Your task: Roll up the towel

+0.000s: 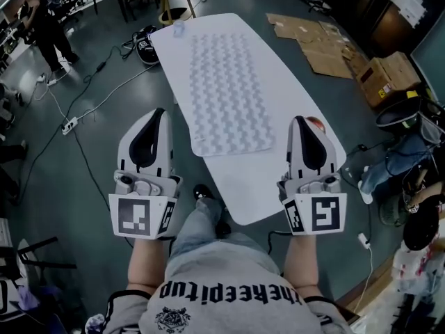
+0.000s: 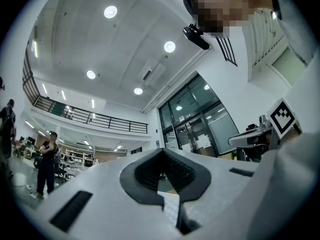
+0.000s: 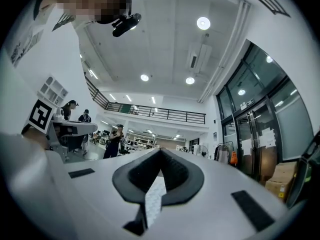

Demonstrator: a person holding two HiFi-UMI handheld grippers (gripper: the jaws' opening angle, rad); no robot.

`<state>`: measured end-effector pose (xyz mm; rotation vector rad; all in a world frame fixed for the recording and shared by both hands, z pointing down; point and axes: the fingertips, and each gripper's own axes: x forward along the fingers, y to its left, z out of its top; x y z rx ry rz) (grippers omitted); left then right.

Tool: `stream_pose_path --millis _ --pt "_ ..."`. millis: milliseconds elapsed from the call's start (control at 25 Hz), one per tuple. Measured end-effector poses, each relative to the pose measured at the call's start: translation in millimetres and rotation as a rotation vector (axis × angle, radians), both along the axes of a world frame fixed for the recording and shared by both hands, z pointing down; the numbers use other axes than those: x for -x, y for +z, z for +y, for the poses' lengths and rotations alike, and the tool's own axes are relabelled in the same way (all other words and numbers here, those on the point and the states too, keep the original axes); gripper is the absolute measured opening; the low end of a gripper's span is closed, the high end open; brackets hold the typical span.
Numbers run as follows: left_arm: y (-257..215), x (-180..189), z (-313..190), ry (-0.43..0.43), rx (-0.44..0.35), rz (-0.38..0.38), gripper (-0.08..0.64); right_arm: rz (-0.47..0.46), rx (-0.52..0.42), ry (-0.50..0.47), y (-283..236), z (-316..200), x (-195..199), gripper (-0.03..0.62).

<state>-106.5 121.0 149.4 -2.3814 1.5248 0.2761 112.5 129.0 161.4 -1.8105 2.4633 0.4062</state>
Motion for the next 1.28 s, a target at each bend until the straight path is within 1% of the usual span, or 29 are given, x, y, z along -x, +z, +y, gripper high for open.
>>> stream_pose_path --millis 160,320,480,640,720,800,880,920,1040,1120,1200,1280 --pt "2 -5 -33 0.014 0.014 -0.013 0.003 0.018 0.023 -0.007 3 -32 0 0.002" --pt "20 -10 -70 0.042 0.067 -0.051 0.003 0.05 0.078 -0.007 19 -73 1 0.002" --pt "52 -18 -108 0.062 0.146 -0.118 0.003 0.109 0.183 -0.032 54 -113 5 0.002" --pt "98 -27 -136 0.068 0.216 -0.232 0.003 0.197 0.309 -0.085 106 -139 13 0.002" --pt "126 -33 -146 0.081 0.256 -0.305 0.003 0.241 0.364 -0.116 133 -146 17 0.002" --pt "161 -40 -151 0.102 0.312 -0.388 0.003 0.287 0.417 -0.151 160 -150 20 0.002" --pt "203 -49 -150 0.139 0.377 -0.492 0.005 0.334 0.471 -0.19 187 -151 22 0.002" --pt "224 -54 -149 0.161 0.404 -0.56 0.005 0.359 0.499 -0.21 201 -150 22 0.002" --pt "277 -68 -140 0.234 0.46 -0.764 0.005 0.456 0.59 -0.269 242 -145 21 0.002" --pt "307 -76 -130 0.296 0.485 -0.875 0.008 0.528 0.651 -0.312 271 -138 19 0.003" --pt "335 -82 -120 0.362 0.515 -0.967 0.021 0.58 0.708 -0.353 298 -131 15 0.003" --pt "359 -88 -109 0.422 0.551 -1.032 0.054 0.619 0.753 -0.393 320 -125 9 0.015"
